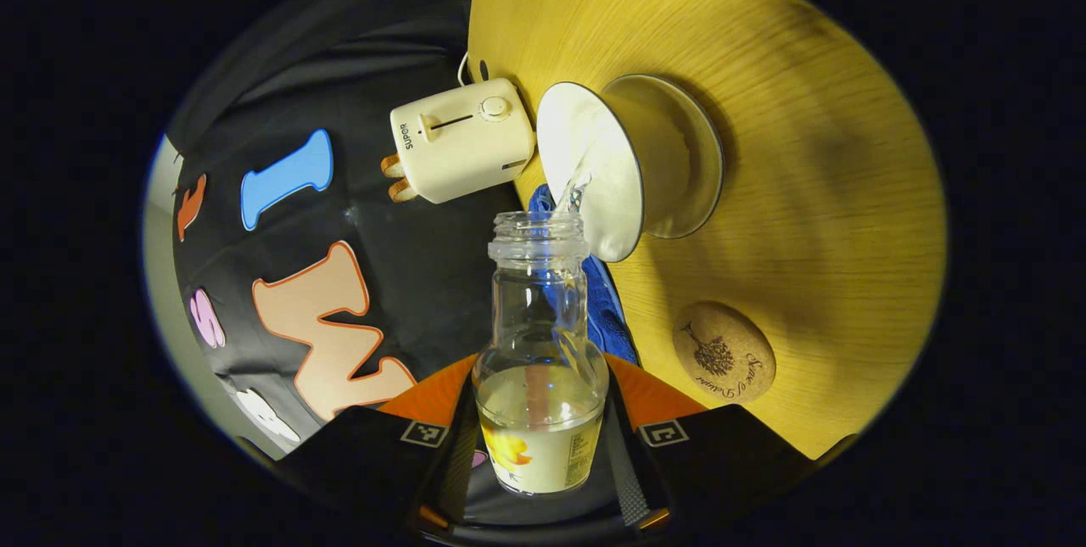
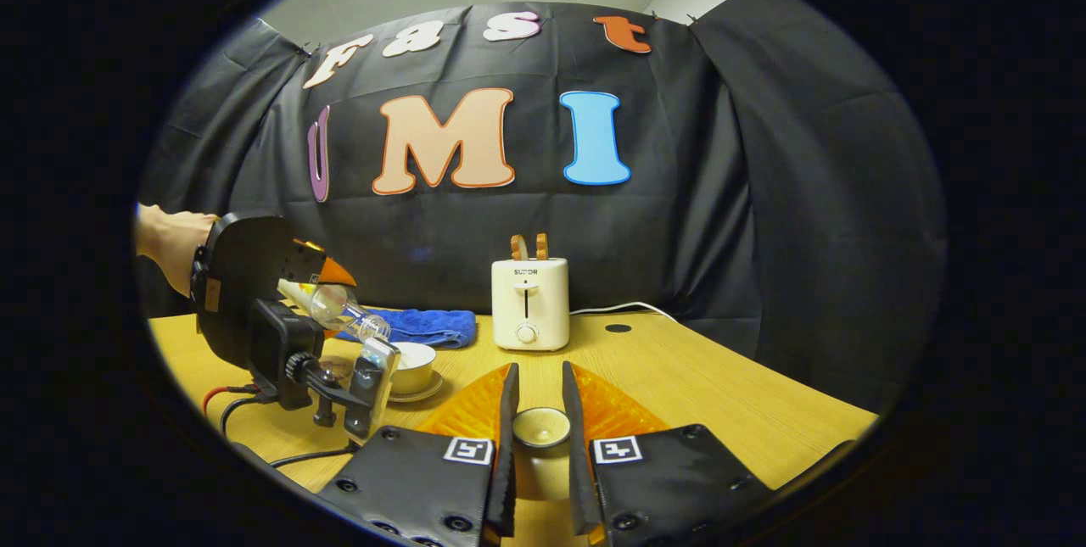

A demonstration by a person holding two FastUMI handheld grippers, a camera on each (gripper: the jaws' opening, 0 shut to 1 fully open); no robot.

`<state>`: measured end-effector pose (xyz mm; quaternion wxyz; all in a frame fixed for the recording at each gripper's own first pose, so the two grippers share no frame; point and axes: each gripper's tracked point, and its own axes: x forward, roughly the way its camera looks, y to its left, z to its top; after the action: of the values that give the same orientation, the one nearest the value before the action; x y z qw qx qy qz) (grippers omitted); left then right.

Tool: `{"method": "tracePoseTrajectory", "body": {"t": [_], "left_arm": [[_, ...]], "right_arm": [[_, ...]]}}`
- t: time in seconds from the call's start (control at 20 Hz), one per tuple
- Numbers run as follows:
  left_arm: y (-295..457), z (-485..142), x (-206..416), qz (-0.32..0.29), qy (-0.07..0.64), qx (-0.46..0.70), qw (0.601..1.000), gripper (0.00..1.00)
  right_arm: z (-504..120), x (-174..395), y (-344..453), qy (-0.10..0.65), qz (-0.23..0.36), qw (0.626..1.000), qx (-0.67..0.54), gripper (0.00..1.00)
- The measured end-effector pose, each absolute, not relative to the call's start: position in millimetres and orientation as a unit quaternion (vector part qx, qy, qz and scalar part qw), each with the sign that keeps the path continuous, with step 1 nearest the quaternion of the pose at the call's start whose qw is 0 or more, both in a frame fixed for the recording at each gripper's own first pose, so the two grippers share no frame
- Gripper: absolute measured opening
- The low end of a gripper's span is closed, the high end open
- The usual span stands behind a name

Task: Open the teacup lid with one hand, grasp the water bottle and pour water into the teacup with the other hand; after pouring, place the water bottle on the coaster and then close the teacup lid.

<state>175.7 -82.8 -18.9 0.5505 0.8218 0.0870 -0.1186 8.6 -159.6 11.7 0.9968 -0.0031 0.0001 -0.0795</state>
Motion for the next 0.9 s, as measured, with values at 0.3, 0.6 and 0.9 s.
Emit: {"method": "tracePoseTrajectory", "body": {"t": [0.3, 0.6, 0.9], "left_arm": [[-90.3, -11.9, 175.3, -0.118, 0.081, 0.844, 0.518, 0.66], [-92.0, -8.4, 177.4, -0.116, 0.083, 0.852, 0.504, 0.66], [-92.0, -6.4, 178.3, -0.115, 0.083, 0.855, 0.499, 0.66]], "right_arm": [[11.4, 9.4, -159.2, 0.000, -0.077, 0.997, -0.003, 0.29], [11.8, 8.6, -159.6, 0.000, -0.077, 0.997, -0.003, 0.28], [11.6, 8.8, -160.2, 0.000, -0.077, 0.997, -0.003, 0.28]]}}
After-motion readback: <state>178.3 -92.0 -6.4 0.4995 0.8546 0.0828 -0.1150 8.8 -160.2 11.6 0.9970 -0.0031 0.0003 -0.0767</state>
